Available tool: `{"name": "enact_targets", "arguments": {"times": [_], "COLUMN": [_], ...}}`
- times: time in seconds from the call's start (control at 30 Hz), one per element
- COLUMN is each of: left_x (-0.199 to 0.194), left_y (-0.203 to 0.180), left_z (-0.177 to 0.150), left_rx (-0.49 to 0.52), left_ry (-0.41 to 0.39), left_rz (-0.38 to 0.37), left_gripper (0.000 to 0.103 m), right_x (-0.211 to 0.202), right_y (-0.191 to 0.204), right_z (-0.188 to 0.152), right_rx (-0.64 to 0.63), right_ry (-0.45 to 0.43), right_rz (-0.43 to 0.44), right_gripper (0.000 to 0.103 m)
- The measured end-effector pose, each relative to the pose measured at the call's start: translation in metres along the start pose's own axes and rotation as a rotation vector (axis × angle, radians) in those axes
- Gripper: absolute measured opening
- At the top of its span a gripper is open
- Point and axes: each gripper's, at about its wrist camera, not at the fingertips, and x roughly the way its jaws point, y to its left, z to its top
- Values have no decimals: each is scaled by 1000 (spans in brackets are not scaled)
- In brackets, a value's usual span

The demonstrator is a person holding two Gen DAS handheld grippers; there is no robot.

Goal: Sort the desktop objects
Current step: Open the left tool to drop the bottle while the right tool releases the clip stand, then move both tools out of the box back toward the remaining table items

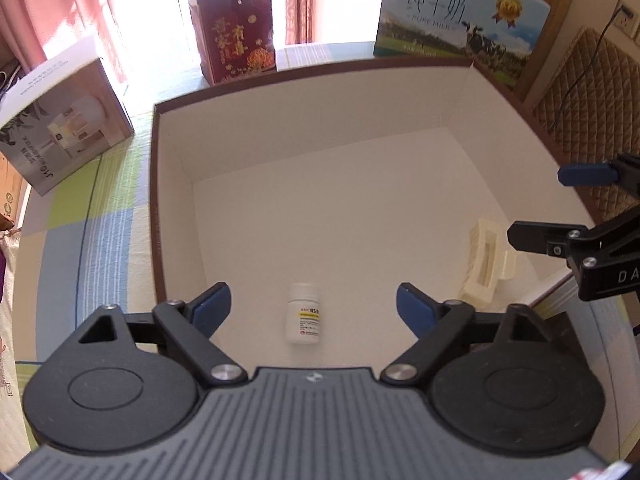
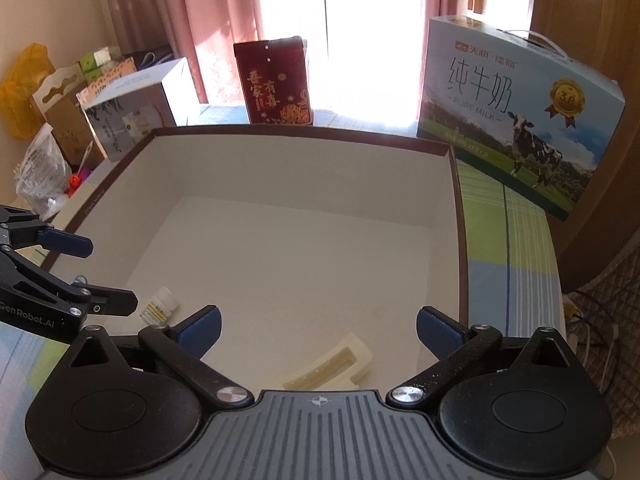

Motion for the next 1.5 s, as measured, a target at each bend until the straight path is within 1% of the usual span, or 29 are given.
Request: {"name": "enact_targets", "arguments": {"times": [0.03,0.1,0.3,0.47,0.6,0.7,0.87,1.03,1.17,1.5], "left_x": [-4,-13,-39,-60,-75,-83,-91,-92,-92,-99], "left_y": [1,1,7,10,13,13,15,16,16,13], "left_z": [0,-2,-11,-23,-36,-47,-70,-95,-111,-135], "left_rx": [-2,-8,-27,-31,-49,-50,-47,-52,-61,-61], "left_ry": [-7,-22,-63,-94,-105,-106,-84,-39,-8,21], "left_rz": [-1,3,17,27,11,26,53,49,41,28], "left_gripper": [90,95,96,96,97,100,100,100,100,100], "right_x": [-3,-11,-35,-54,-69,-78,-91,-95,-99,-114], "right_y": [1,2,7,17,26,31,37,44,48,64], "right_z": [0,-1,-8,-17,-24,-31,-50,-77,-98,-117], "right_rx": [3,13,48,41,49,55,73,82,115,136], "right_ry": [-6,-20,-62,-88,-109,-118,-106,-60,-25,4], "right_rz": [1,2,13,11,23,27,21,-8,-4,3], "right_gripper": [101,101,101,101,101,101,101,101,101,101]}}
